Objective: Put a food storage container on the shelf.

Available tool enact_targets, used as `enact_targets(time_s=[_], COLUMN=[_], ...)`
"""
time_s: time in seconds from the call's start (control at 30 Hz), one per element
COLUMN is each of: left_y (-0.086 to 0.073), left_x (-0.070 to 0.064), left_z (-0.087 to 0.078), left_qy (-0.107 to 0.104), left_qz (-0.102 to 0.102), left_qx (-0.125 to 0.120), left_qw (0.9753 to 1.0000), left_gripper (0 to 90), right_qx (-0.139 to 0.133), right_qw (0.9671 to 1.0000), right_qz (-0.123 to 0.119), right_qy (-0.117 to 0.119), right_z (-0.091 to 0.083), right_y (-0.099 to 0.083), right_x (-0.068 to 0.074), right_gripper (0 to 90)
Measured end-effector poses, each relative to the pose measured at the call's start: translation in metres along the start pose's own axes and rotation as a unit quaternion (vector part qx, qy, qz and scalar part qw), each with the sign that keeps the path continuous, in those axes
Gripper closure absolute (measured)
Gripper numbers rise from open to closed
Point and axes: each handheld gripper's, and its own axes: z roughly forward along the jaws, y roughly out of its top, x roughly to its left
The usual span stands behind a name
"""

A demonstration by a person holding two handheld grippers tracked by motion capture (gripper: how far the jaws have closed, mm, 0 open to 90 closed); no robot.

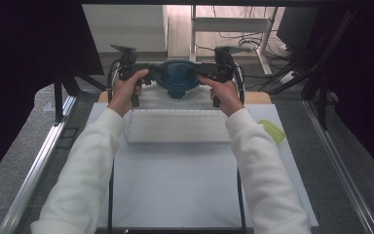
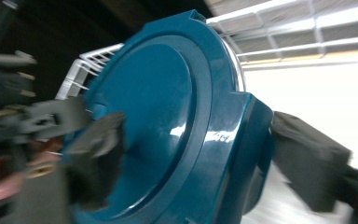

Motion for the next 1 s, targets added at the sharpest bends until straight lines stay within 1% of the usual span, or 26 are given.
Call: enact_targets(time_s=[0.03,0.07,0.1,0.13,0.17,0.2,0.23,0.27,0.3,0.33,0.37,0.4,0.43,0.47,0.5,0.53,0.57,0.63,0.67,0.7,0.73,0.8,0.83,0.9,0.97,1.0], left_y=[0.000,-0.001,-0.001,-0.002,-0.002,-0.004,-0.006,-0.010,-0.015,-0.021,-0.027,-0.033,-0.045,-0.045,-0.054,-0.067,-0.067,-0.088,-0.098,-0.105,-0.116,-0.130,-0.136,-0.147,-0.160,-0.165], left_x=[0.000,-0.003,-0.005,-0.008,-0.012,-0.017,-0.022,-0.031,-0.039,-0.046,-0.052,-0.057,-0.062,-0.062,-0.065,-0.070,-0.070,-0.077,-0.079,-0.080,-0.081,-0.082,-0.083,-0.085,-0.087,-0.087], left_z=[0.000,-0.004,-0.007,-0.012,-0.018,-0.023,-0.027,-0.034,-0.039,-0.045,-0.050,-0.055,-0.063,-0.063,-0.068,-0.073,-0.073,-0.077,-0.079,-0.081,-0.083,-0.085,-0.086,-0.087,-0.089,-0.089], left_qy=[0.000,0.015,0.019,0.024,0.030,0.035,0.041,0.053,0.064,0.073,0.071,0.063,0.053,0.053,0.048,0.059,0.059,0.076,0.077,0.071,0.062,0.056,0.055,0.064,0.079,0.082], left_qz=[0.000,0.016,0.023,0.035,0.046,0.058,0.073,0.103,0.126,0.149,0.158,0.164,0.169,0.169,0.177,0.196,0.196,0.233,0.240,0.241,0.244,0.242,0.245,0.253,0.264,0.269], left_qx=[0.000,-0.010,-0.015,-0.022,-0.021,-0.023,-0.022,-0.021,-0.022,-0.026,-0.033,-0.037,-0.037,-0.037,-0.035,-0.025,-0.025,-0.011,-0.009,-0.013,-0.014,-0.012,-0.010,-0.007,-0.004,-0.001], left_qw=[1.0000,0.9997,0.9994,0.9989,0.9983,0.9974,0.9963,0.9930,0.9897,0.9859,0.9843,0.9838,0.9834,0.9834,0.9824,0.9784,0.9784,0.9693,0.9676,0.9678,0.9677,0.9685,0.9680,0.9653,0.9612,0.9597], left_gripper=[26.1,26.1,21.7,21.7,19.5,17.4,17.4,16.5,15.9,15.6,15.9,16.1,16.8,18.4,18.4,20.0,20.0,20.2,23.6,23.6,25.1,27.3,27.0,27.3,29.0,30.8], right_qx=[0.000,-0.002,-0.006,-0.006,-0.016,-0.025,-0.025,-0.029,-0.038,-0.048,-0.057,-0.063,-0.061,-0.061,-0.059,-0.059,-0.059,-0.070,-0.079,-0.079,-0.082,-0.087,-0.088,-0.090,-0.091,-0.091], right_qw=[1.0000,0.9999,0.9988,0.9988,0.9980,0.9967,0.9967,0.9960,0.9949,0.9934,0.9911,0.9883,0.9819,0.9819,0.9797,0.9710,0.9710,0.9655,0.9601,0.9601,0.9589,0.9567,0.9564,0.9552,0.9539,0.9538], right_qz=[0.000,-0.011,-0.034,-0.034,-0.047,-0.068,-0.068,-0.076,-0.089,-0.102,-0.119,-0.139,-0.179,-0.179,-0.191,-0.231,-0.231,-0.251,-0.268,-0.268,-0.272,-0.278,-0.279,-0.282,-0.285,-0.286], right_qy=[0.000,-0.012,-0.034,-0.034,-0.039,-0.038,-0.038,-0.037,-0.030,-0.023,-0.019,-0.014,-0.004,-0.004,-0.001,-0.006,-0.006,-0.008,-0.008,-0.008,-0.006,0.006,0.009,0.015,0.021,0.021], right_z=[0.000,-0.001,-0.006,-0.006,-0.011,-0.021,-0.021,-0.025,-0.033,-0.041,-0.048,-0.055,-0.067,-0.067,-0.071,-0.084,-0.084,-0.095,-0.110,-0.110,-0.114,-0.126,-0.130,-0.137,-0.141,-0.143], right_y=[0.000,-0.001,-0.003,-0.003,-0.004,-0.007,-0.007,-0.009,-0.012,-0.016,-0.021,-0.026,-0.037,-0.037,-0.042,-0.058,-0.058,-0.072,-0.089,-0.089,-0.094,-0.108,-0.114,-0.126,-0.137,-0.143], right_x=[0.000,0.003,0.010,0.010,0.014,0.019,0.019,0.021,0.026,0.030,0.034,0.037,0.041,0.041,0.042,0.042,0.042,0.040,0.036,0.036,0.035,0.031,0.029,0.024,0.020,0.018], right_gripper=[11.6,9.3,6.6,6.6,6.2,5.2,5.2,5.1,5.0,5.1,5.6,7.1,9.1,9.1,9.5,10.8,10.8,11.3,12.1,12.1,12.6,14.6,14.9,15.8,16.3,16.5])
